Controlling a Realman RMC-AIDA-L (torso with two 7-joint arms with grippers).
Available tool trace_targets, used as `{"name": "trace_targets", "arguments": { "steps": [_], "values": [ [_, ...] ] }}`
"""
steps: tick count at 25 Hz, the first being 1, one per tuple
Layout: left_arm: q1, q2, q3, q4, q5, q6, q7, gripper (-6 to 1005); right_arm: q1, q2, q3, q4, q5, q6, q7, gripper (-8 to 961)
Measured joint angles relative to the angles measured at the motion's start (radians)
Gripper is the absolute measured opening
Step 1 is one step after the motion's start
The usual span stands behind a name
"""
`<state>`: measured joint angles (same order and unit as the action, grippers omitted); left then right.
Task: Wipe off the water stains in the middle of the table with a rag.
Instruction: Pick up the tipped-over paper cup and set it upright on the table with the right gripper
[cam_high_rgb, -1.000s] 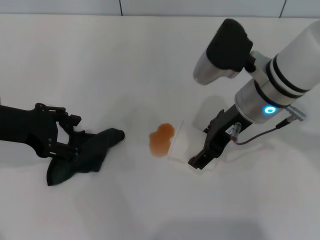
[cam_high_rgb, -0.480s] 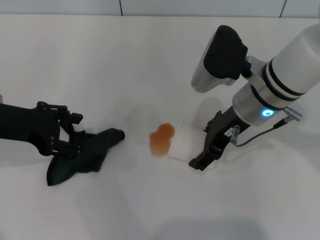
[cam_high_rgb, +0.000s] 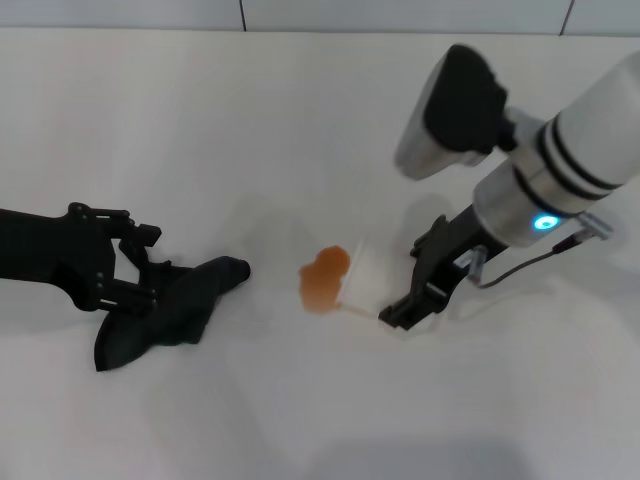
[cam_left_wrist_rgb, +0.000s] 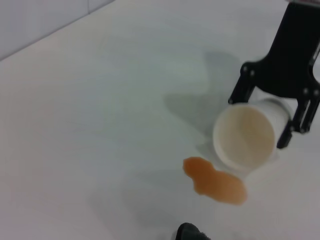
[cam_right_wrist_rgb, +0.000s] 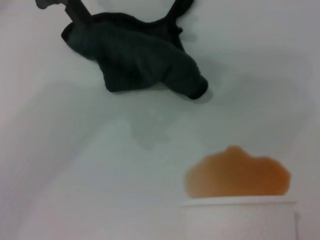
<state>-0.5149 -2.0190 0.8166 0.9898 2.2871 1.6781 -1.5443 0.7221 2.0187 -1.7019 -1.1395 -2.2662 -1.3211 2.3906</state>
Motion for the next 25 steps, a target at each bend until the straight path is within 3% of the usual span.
{"name": "trace_targets", "arguments": {
  "steps": [7,13,19,25],
  "values": [
    [0.001,0.0,-0.004,0.0,-0.01,-0.002,-0.003,798,-0.138,-0.005,0.223,-0.087,0.1,-0.026,-0.194,692],
    [0.003,-0.01,-0.027,-0.008,-0.02,-0.013,0.007,795,-0.248,-0.005,0.414,-0.069,0.26,-0.024,-0.439,635],
    [0.013,-0.027,-0.027,0.0,-0.021,-0.021,0.007,792,-0.307,-0.006,0.533,0.09,0.505,-0.026,-0.747,568],
    [0.017,-0.029,-0.026,0.003,-0.03,-0.016,0.016,790,-0.316,-0.009,0.619,0.363,0.721,-0.061,-1.082,546]
  ]
}}
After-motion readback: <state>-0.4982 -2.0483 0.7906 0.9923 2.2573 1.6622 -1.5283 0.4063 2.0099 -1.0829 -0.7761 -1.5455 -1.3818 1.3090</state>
